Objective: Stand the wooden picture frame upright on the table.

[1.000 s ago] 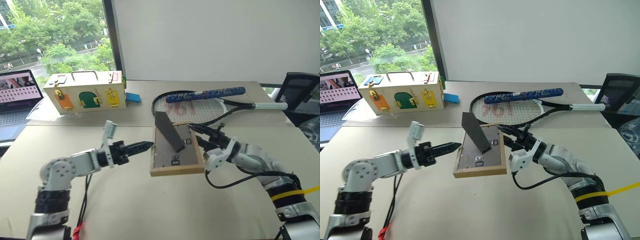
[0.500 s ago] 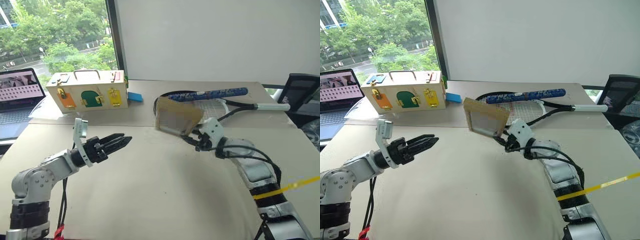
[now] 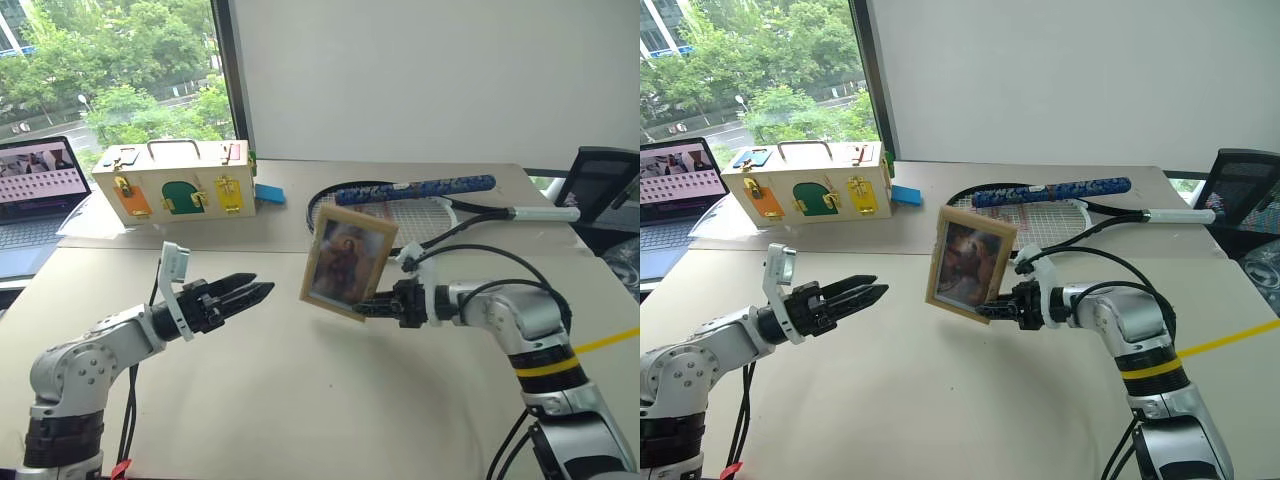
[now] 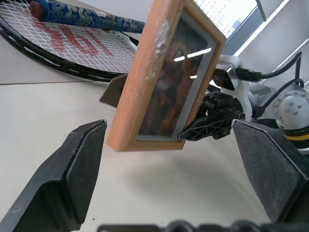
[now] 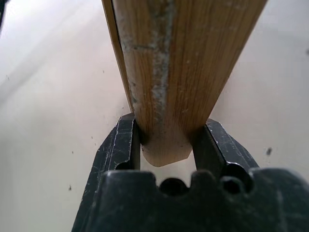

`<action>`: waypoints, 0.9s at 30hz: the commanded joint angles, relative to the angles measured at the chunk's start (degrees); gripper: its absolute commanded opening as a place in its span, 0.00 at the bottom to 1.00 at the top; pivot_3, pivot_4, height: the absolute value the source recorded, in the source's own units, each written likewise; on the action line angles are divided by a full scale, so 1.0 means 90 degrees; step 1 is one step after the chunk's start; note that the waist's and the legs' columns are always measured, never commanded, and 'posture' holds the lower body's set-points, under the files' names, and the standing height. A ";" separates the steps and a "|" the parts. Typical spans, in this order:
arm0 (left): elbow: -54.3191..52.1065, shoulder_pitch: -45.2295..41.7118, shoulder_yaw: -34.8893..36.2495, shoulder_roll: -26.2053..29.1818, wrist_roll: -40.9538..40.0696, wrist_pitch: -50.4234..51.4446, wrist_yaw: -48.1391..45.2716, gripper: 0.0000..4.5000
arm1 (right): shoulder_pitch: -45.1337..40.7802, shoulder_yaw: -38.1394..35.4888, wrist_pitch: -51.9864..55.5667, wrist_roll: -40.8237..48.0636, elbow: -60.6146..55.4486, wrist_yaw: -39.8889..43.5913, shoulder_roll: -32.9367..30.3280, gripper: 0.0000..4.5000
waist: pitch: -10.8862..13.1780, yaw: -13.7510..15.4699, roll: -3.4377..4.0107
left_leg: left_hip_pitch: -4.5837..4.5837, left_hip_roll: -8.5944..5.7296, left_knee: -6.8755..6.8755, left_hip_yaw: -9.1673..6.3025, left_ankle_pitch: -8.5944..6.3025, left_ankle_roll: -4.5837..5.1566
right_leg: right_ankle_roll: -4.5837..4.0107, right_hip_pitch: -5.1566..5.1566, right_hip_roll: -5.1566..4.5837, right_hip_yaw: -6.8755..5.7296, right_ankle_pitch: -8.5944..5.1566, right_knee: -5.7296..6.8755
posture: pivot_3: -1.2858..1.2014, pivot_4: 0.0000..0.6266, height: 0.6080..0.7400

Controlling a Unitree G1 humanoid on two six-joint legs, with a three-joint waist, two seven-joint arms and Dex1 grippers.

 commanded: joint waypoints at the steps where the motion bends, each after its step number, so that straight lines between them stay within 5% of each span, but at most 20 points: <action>1: -0.0177 0.0048 0.0078 -0.0013 0.0082 -0.0209 -0.0026 1.00 | -0.0307 0.0256 -0.0354 -0.0241 0.0204 0.0495 -0.0139 0.29 | 0.0000 -0.0014 0.0000 | 0.0000 0.0000 0.0000 0.0000 0.0000 0.0000 | 0.0000 0.0000 0.0000 0.0000 0.0000 0.0001 | 0.52 0.24 0.86; 19: 0.0107 0.0405 0.0005 0.0087 0.0675 -0.0691 -0.0466 1.00 | 0.0131 0.0772 -0.0156 -0.0282 -0.0485 0.1355 -0.0461 0.29 | 0.0000 0.0004 0.0000 | 0.0000 0.0001 0.0001 0.0000 -0.0002 0.0002 | 0.0007 0.0001 0.0000 -0.0002 -0.0004 -0.0002 | 0.52 0.24 0.86; 21: 0.0160 0.0413 -0.0035 0.0111 0.0807 -0.0752 -0.0574 1.00 | 0.0151 0.0682 -0.0082 -0.0171 -0.0700 0.1353 -0.0458 0.52 | 0.0000 0.0004 -0.0001 | 0.0000 0.0000 0.0001 0.0000 -0.0002 0.0002 | 0.0010 0.0001 0.0000 -0.0001 -0.0006 -0.0004 | 0.52 0.24 0.86; 27: 0.0327 0.0432 -0.0136 0.0190 0.1192 -0.1017 -0.0880 1.00 | 0.0280 0.0162 -0.0397 -0.0289 -0.0752 0.1040 -0.0573 0.97 | 0.0000 0.0004 -0.0001 | -0.0001 0.0001 0.0001 0.0000 -0.0002 0.0002 | 0.0012 0.0000 0.0000 -0.0002 -0.0007 -0.0003 | 0.52 0.24 0.86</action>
